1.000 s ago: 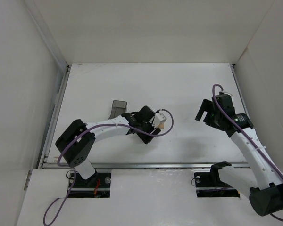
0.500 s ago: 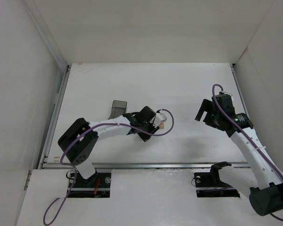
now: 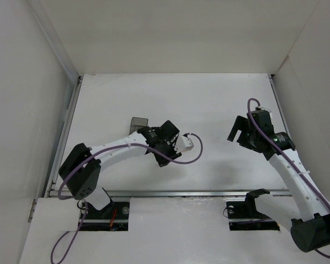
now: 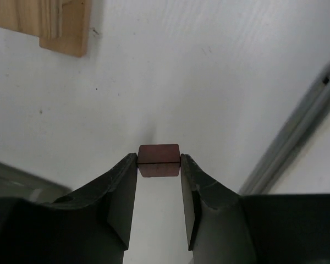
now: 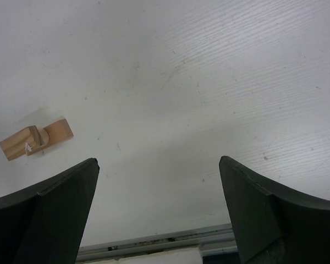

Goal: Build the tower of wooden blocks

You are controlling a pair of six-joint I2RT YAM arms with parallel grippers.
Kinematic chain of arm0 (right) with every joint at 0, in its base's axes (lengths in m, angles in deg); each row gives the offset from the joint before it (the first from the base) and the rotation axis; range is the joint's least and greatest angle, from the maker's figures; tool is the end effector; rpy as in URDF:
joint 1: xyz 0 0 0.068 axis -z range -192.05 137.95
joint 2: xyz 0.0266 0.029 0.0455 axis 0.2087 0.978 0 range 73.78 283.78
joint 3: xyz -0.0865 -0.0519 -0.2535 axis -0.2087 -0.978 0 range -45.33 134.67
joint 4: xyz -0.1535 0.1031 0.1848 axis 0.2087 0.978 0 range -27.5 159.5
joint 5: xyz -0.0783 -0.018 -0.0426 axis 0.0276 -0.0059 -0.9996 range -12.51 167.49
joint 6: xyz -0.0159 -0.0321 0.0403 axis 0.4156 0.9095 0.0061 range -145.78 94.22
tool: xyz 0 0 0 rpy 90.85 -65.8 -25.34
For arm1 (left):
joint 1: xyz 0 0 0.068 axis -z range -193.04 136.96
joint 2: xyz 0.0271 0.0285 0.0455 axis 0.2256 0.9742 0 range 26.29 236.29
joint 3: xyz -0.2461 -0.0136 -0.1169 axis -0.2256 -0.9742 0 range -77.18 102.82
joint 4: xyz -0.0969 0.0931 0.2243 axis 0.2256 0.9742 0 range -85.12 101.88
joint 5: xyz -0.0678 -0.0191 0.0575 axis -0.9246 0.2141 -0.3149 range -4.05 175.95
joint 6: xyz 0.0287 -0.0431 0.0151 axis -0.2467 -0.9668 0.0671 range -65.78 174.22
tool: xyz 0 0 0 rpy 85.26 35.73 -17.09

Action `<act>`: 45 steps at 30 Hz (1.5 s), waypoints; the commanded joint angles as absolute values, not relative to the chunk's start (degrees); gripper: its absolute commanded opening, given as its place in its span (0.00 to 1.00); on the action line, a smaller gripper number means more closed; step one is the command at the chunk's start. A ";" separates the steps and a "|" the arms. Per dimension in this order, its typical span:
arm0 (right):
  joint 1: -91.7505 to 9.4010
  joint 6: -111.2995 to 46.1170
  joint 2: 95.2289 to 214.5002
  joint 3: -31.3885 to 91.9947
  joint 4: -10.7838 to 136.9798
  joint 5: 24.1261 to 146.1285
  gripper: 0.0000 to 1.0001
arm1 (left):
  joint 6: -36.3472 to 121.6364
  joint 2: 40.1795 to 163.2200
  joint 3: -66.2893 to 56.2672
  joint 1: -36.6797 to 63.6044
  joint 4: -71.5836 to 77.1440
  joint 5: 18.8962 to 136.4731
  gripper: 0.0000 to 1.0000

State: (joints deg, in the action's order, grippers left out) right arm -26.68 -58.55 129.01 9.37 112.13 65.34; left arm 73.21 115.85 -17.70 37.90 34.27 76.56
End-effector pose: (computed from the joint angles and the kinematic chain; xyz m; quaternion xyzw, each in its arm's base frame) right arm 0.1805 0.0394 0.3047 0.1829 0.9175 0.0452 0.3503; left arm 0.1943 -0.2486 0.2126 0.5686 0.7756 -0.1481 0.2306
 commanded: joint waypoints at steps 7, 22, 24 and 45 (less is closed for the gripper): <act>-26.73 -57.59 128.80 10.48 109.79 66.50 0.96 | 94.65 119.62 7.52 38.20 53.85 70.65 0.00; -26.73 -57.07 127.66 10.48 109.79 66.50 0.96 | 93.42 135.54 22.75 36.53 49.54 72.85 0.00; -26.73 -57.07 127.66 10.48 109.79 66.50 0.96 | 91.85 135.01 21.27 36.53 47.35 73.47 0.00; -26.73 -57.07 127.13 10.48 109.79 67.03 0.96 | 85.69 134.84 17.39 34.07 43.90 69.69 0.00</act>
State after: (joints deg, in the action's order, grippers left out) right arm -26.68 -57.50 128.57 9.37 111.78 66.83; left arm 86.76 137.01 17.67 34.64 43.34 71.92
